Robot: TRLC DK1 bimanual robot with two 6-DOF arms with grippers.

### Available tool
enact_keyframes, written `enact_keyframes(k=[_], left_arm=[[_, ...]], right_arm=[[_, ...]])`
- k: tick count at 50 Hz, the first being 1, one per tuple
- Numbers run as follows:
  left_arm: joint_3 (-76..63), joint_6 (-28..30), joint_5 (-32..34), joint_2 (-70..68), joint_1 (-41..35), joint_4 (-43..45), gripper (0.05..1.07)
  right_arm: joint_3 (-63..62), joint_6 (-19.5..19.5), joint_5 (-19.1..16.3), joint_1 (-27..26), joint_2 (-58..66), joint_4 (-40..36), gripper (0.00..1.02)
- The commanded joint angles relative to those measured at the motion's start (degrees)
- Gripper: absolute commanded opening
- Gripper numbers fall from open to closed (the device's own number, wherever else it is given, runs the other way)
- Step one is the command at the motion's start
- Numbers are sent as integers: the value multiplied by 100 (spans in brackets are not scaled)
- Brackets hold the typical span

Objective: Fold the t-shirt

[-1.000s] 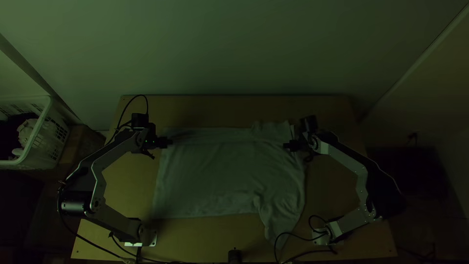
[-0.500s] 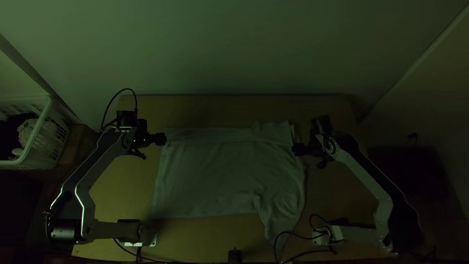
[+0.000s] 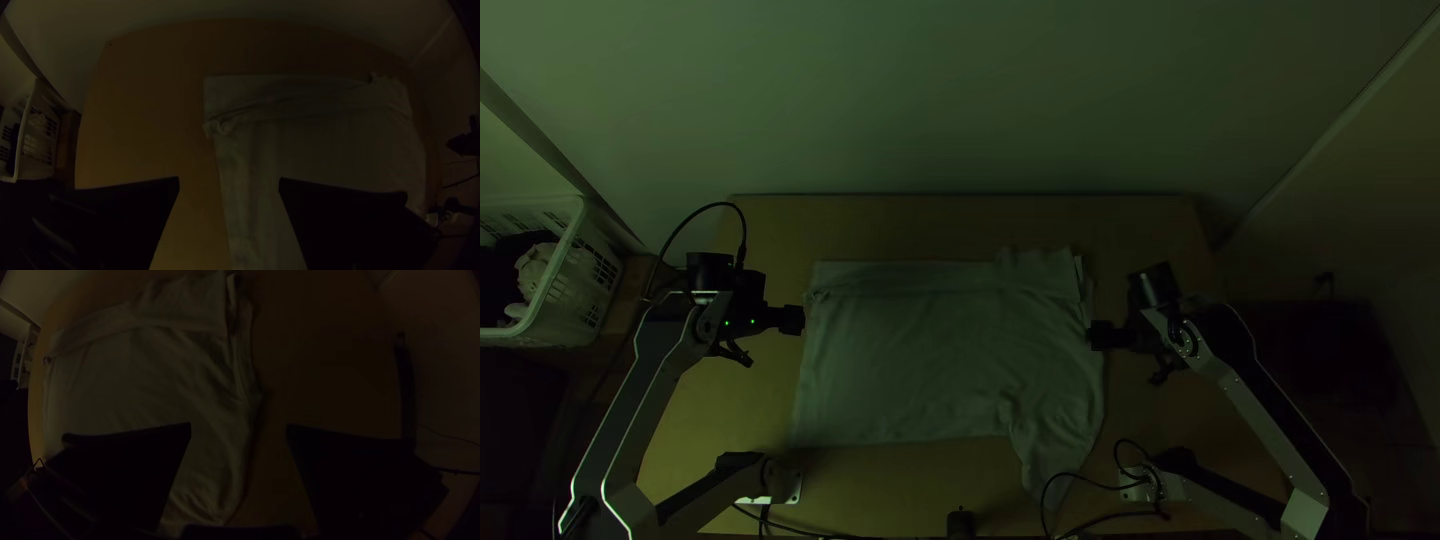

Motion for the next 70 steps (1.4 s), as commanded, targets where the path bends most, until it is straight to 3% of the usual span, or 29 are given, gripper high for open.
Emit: enact_keyframes(k=[1,8,15,22,43,70], left_arm=[[-254,134,56,-118,-31,-363,101],[-395,151,65,-364,-49,-811,101],[-553,169,56,-636,-224,-1251,101],[-614,160,56,-627,-356,-2068,101],[-1528,327,-287,-680,-752,-2534,102],[-1572,679,-410,-205,-1077,-2701,102]], right_arm=[[-280,469,28,301,-198,-348,87],[-701,935,-42,652,-479,-480,87],[-1071,1454,-473,679,-672,-647,87],[-1352,1568,-570,784,-804,-664,87],[-1818,1541,-974,986,-576,-752,87],[-2380,1427,-2213,1171,-171,-761,86]])
